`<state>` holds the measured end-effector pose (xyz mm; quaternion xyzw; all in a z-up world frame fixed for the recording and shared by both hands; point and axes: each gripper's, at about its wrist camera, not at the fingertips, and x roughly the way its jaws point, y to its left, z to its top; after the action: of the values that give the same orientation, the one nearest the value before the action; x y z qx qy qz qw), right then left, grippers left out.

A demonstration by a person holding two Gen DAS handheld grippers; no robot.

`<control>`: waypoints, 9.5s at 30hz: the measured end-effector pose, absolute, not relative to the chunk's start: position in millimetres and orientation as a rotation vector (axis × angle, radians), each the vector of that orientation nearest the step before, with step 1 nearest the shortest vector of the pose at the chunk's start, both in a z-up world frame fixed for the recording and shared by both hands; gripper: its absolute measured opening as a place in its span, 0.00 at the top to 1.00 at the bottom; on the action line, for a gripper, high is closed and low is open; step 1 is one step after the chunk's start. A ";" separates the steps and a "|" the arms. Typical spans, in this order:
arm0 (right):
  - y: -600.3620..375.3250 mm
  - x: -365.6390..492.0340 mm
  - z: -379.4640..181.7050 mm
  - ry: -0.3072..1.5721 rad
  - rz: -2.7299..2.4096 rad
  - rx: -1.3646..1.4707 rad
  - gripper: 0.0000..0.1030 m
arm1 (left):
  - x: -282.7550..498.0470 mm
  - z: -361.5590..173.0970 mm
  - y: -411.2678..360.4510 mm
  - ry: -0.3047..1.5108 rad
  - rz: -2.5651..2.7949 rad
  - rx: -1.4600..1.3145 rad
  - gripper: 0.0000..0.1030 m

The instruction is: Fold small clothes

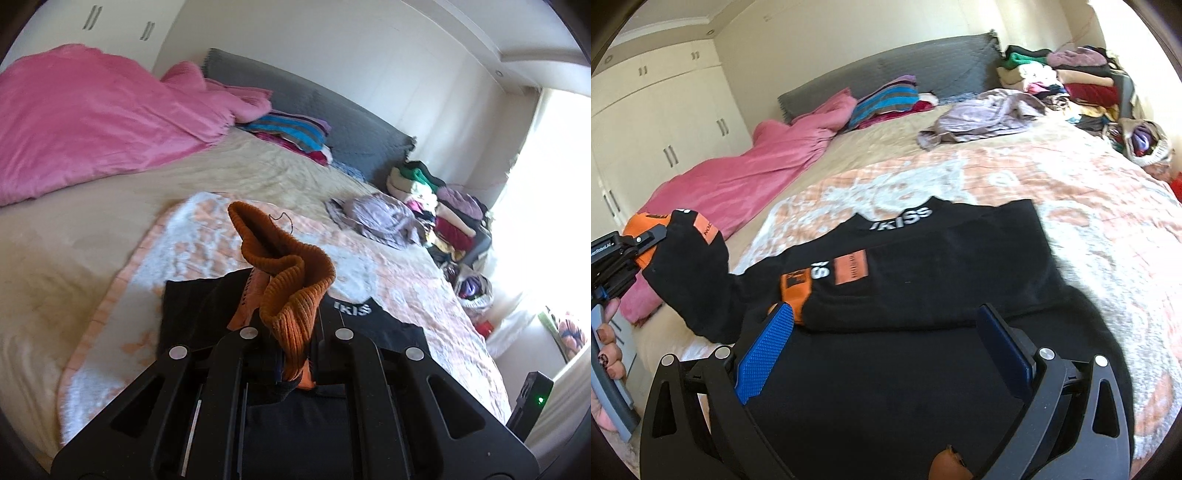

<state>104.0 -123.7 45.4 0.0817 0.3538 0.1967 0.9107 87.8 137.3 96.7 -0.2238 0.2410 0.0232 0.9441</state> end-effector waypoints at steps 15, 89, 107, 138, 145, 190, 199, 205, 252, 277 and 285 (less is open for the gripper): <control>-187.7 101.8 45.7 0.713 0.264 0.230 0.04 | 142.5 69.1 63.4 0.622 -0.120 -0.379 0.97; -150.1 198.8 50.2 0.713 0.487 -0.018 0.92 | 121.4 31.4 155.6 0.686 0.049 -0.441 0.10; -165.8 189.1 13.6 0.781 0.419 -0.042 0.87 | 162.1 9.0 98.8 0.782 -0.038 -0.281 0.33; -118.6 196.1 -33.2 0.951 0.427 -0.120 0.53 | 163.8 -48.7 113.9 0.922 -0.124 -0.314 0.80; -109.5 187.8 -28.4 0.911 0.410 -0.136 0.41 | 162.2 -48.2 114.9 0.909 -0.128 -0.320 0.80; -112.5 129.9 17.2 0.745 0.401 -0.078 0.05 | 124.9 -4.8 121.0 0.775 -0.016 -0.270 0.09; -117.1 118.0 29.2 0.704 0.399 -0.082 0.05 | 114.6 -1.1 113.9 0.769 -0.029 -0.251 0.09; -122.8 109.6 37.2 0.683 0.390 -0.076 0.05 | 104.8 6.3 109.0 0.770 -0.024 -0.240 0.09; -194.7 33.9 43.4 0.678 0.334 -0.082 0.05 | -0.5 -2.6 124.7 0.872 0.056 -0.206 0.09; -225.4 17.8 30.8 0.709 0.292 -0.066 0.05 | -38.0 -52.8 126.0 1.010 -0.090 -0.357 0.70; -237.8 7.5 21.3 0.763 0.294 -0.109 0.05 | -39.0 -65.0 120.4 1.051 -0.121 -0.361 0.75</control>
<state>7.5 -237.8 21.3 -0.0531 0.3706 0.1431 0.9162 -39.1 120.4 -65.0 -0.1713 0.4984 -0.0572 0.8480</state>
